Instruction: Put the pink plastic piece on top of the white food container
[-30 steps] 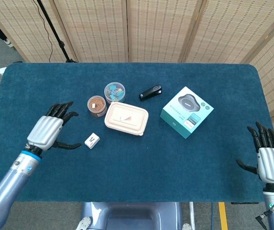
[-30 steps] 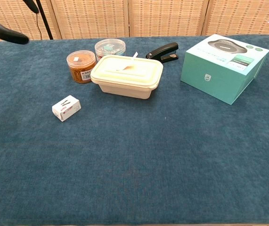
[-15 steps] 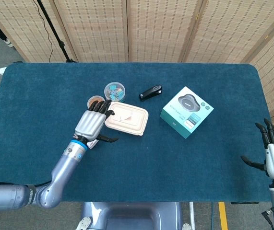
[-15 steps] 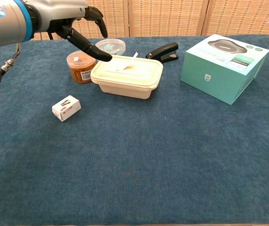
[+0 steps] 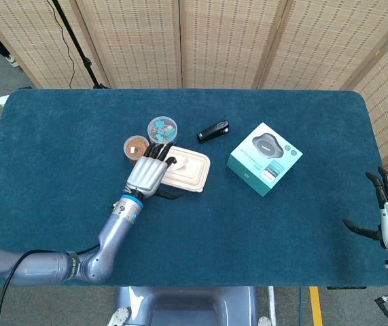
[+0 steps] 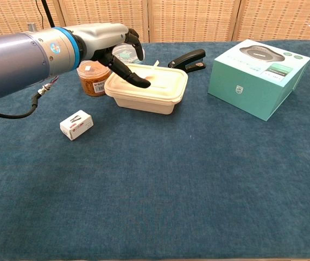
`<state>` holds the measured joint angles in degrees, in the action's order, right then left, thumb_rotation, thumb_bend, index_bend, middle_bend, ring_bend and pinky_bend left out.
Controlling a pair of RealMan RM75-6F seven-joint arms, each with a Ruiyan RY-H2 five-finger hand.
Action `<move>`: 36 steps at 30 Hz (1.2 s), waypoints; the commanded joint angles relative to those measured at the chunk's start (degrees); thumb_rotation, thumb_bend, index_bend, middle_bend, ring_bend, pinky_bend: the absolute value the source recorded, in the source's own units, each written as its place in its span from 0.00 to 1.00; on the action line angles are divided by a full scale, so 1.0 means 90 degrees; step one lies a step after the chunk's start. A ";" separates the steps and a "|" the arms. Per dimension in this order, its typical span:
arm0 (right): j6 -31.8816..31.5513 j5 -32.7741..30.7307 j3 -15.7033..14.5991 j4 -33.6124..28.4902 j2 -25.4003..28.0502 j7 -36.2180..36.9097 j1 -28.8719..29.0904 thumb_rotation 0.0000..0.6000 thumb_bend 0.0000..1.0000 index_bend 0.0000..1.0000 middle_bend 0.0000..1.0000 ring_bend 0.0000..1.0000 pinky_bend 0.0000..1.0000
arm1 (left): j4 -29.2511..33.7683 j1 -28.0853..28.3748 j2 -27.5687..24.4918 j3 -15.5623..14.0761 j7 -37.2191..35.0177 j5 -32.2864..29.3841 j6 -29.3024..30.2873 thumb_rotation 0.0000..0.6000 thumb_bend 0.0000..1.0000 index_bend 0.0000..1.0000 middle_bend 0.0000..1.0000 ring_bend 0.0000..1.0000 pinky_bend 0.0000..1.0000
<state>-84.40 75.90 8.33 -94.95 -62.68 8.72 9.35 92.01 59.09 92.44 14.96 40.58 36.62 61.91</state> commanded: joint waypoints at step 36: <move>0.0211 0.0067 0.0199 -0.0033 0.0201 0.0563 -0.0133 1.00 0.00 0.11 0.00 0.00 0.00 | -0.1128 0.0181 0.0668 -0.0050 -0.0068 -0.0263 -0.0430 0.48 0.00 0.28 0.00 0.00 0.00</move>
<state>-82.47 76.42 10.11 -95.27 -60.89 13.74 8.18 82.00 60.67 98.36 14.55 39.85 34.35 58.12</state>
